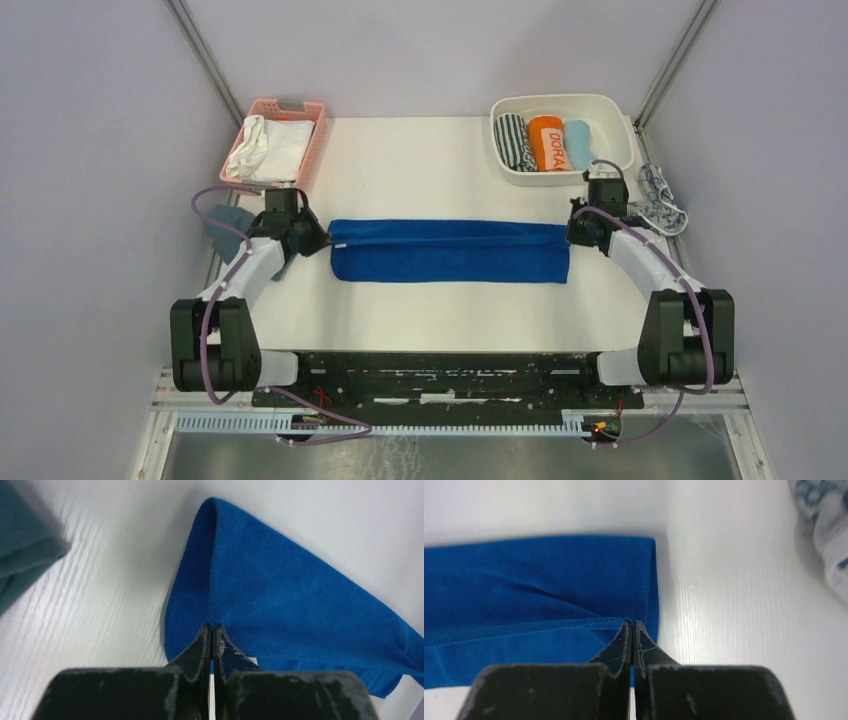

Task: Roll the towels
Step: Fold the towel at the center of the board.

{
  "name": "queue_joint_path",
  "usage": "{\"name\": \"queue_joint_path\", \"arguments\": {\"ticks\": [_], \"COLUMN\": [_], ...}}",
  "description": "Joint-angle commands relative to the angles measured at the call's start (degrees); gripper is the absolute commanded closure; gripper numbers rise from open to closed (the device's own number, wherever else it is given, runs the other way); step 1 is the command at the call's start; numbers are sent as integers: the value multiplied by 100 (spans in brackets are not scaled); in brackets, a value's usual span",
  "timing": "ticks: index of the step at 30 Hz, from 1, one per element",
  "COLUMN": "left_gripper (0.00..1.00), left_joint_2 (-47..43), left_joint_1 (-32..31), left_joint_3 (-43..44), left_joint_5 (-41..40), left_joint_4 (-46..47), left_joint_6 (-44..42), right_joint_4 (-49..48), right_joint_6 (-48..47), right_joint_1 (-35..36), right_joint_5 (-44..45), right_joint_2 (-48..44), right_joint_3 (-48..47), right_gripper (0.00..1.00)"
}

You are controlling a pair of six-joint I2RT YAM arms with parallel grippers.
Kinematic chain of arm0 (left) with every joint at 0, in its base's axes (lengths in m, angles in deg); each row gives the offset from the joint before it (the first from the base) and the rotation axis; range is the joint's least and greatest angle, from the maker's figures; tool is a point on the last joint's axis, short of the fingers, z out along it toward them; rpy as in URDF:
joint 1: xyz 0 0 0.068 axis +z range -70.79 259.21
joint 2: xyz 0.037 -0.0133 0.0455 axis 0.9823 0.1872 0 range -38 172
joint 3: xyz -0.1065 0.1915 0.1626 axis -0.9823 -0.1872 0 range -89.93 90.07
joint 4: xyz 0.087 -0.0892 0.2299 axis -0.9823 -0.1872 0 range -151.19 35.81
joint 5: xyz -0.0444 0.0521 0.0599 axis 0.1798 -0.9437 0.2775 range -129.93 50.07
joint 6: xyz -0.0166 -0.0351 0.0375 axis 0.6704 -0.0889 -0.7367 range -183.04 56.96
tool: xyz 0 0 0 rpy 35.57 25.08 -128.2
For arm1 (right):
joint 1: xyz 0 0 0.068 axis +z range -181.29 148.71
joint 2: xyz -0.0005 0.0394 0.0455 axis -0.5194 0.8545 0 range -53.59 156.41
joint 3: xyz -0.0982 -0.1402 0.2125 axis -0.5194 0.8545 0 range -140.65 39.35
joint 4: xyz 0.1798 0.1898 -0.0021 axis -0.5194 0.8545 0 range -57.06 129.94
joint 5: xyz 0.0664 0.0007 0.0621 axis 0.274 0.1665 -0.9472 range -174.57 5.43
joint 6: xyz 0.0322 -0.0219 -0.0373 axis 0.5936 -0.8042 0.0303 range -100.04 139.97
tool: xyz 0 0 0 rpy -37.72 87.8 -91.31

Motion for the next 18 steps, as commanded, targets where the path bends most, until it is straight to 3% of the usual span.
{"name": "queue_joint_path", "arguments": {"ticks": [1, 11, 18], "left_gripper": [97, 97, 97], "left_joint_2": [-399, -334, -252], "left_joint_1": [80, 87, 94], "left_joint_3": [-535, -1537, -1417], "left_joint_5": [-107, -5, -45], "left_joint_4": [370, 901, 821], "left_joint_6": [548, 1142, 1097], "right_joint_4": [-218, 69, 200], "right_joint_6": [465, 866, 888], "right_joint_1": [-19, -26, -19], "right_joint_5": [243, 311, 331], "right_joint_2": [-475, 97, 159], "right_joint_3": [603, 707, 471], "right_gripper": [99, 100, 100]}}
